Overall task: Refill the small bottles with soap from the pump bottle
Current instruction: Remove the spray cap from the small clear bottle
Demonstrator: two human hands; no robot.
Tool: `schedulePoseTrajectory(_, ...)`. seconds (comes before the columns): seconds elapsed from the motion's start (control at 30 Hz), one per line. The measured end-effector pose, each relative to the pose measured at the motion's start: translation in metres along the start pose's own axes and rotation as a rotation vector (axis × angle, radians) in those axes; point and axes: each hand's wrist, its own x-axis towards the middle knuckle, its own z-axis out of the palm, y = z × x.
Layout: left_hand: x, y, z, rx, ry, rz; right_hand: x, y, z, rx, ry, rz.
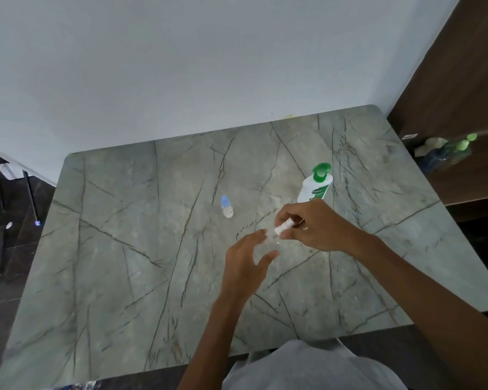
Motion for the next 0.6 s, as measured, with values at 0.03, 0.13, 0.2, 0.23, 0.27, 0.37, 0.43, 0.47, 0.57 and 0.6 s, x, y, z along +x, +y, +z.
schedulePoseTrajectory(0.03,-0.001,0.0,0.0,0.007,-0.001,0.0,-0.001,0.001,0.0,0.027,-0.043,0.007)
schedulePoseTrajectory(0.13,-0.004,-0.001,-0.001,0.012,0.001,0.004,-0.006,-0.003,0.001,0.128,-0.058,0.038)
schedulePoseTrajectory(0.2,-0.004,0.0,-0.002,0.01,-0.005,0.01,-0.009,-0.008,0.003,0.025,0.039,0.059)
schedulePoseTrajectory(0.23,-0.004,0.0,-0.002,0.008,-0.011,0.016,-0.009,-0.009,0.004,-0.047,0.082,0.046)
schedulePoseTrajectory(0.27,-0.004,0.001,-0.002,0.008,-0.019,0.02,-0.009,-0.008,0.005,-0.075,0.109,0.031)
schedulePoseTrajectory(0.37,-0.005,0.001,-0.002,0.017,-0.035,0.026,-0.01,-0.006,0.006,0.036,0.054,-0.003)
schedulePoseTrajectory(0.43,-0.007,0.001,-0.003,0.006,-0.035,0.023,-0.012,-0.007,0.005,0.107,0.009,-0.019)
schedulePoseTrajectory(0.47,-0.007,0.001,-0.004,-0.004,-0.034,0.018,-0.012,-0.009,0.004,0.152,0.016,-0.015)
schedulePoseTrajectory(0.57,-0.008,0.003,-0.005,-0.023,-0.028,0.01,-0.012,-0.01,0.003,0.07,0.079,0.056)
schedulePoseTrajectory(0.6,-0.008,0.003,-0.005,-0.023,-0.027,0.01,-0.012,-0.01,0.004,-0.03,0.091,0.049)
